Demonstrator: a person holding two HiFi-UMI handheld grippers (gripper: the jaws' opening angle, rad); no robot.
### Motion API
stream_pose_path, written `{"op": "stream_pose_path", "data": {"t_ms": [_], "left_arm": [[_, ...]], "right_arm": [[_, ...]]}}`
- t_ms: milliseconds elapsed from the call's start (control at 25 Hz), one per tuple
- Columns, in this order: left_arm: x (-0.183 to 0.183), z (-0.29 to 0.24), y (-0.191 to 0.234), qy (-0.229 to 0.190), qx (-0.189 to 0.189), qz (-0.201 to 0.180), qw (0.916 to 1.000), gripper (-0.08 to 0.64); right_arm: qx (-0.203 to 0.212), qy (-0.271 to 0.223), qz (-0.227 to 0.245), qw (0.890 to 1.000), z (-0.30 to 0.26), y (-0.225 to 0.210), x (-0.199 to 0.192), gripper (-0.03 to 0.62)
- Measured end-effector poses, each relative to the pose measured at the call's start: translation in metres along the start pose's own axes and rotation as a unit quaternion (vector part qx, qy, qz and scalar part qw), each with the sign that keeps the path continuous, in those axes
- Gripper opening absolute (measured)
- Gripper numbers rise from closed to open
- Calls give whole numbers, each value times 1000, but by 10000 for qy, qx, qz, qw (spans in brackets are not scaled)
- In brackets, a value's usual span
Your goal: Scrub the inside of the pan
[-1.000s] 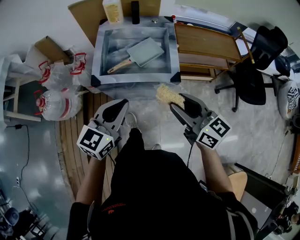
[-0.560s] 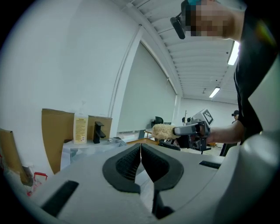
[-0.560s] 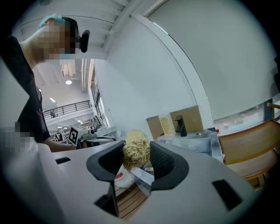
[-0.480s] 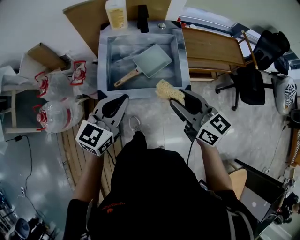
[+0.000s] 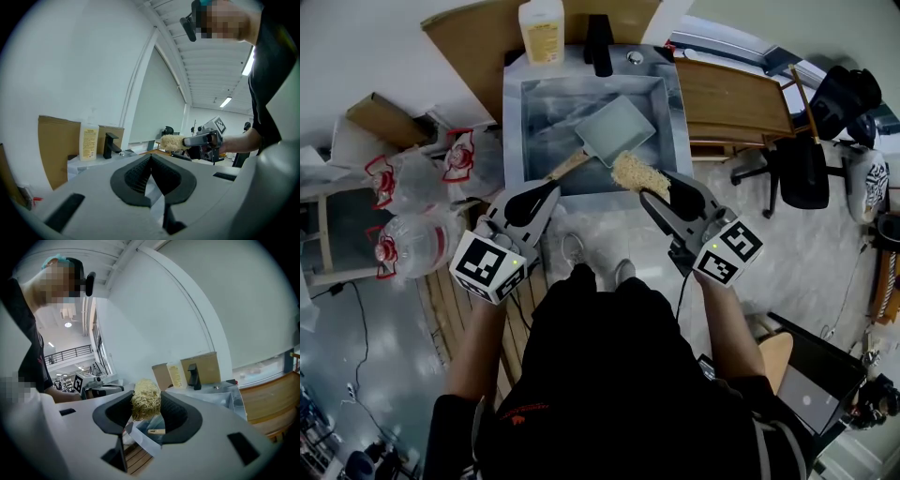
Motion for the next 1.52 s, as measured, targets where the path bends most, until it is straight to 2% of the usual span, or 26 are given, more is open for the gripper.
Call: {"op": "stream_pose_path", "data": {"t_ms": [240, 520, 1000, 1280, 1520], "left_arm": [[-1, -9, 13, -15, -80, 47, 10000, 17], [-3, -28, 19, 10, 67, 55, 10000, 17], [-37, -87, 31, 255, 854, 221, 9958, 17], [-42, -112, 42, 326, 1278, 328, 9907, 17], [-50, -118, 50, 279, 1362, 240, 9900, 17]], "right_arm": [[24, 88, 29, 10000, -16, -11, 4, 179], [170, 169, -19, 9997, -27, -40, 9, 179], [815, 693, -126, 9942, -53, -124, -7, 178], [1133, 903, -142, 9893, -73, -157, -9, 178], [1254, 1041, -111, 9866, -87, -173, -12, 178]]}}
Point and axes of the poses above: the fingertips, and each gripper's own axes: z backward along the fingers, y to its left, x out of its top, the point moved 4 cm from there along z, backward along the fingers, and after that the axes turned 8 degrees about -y, right-handed, at the moved point
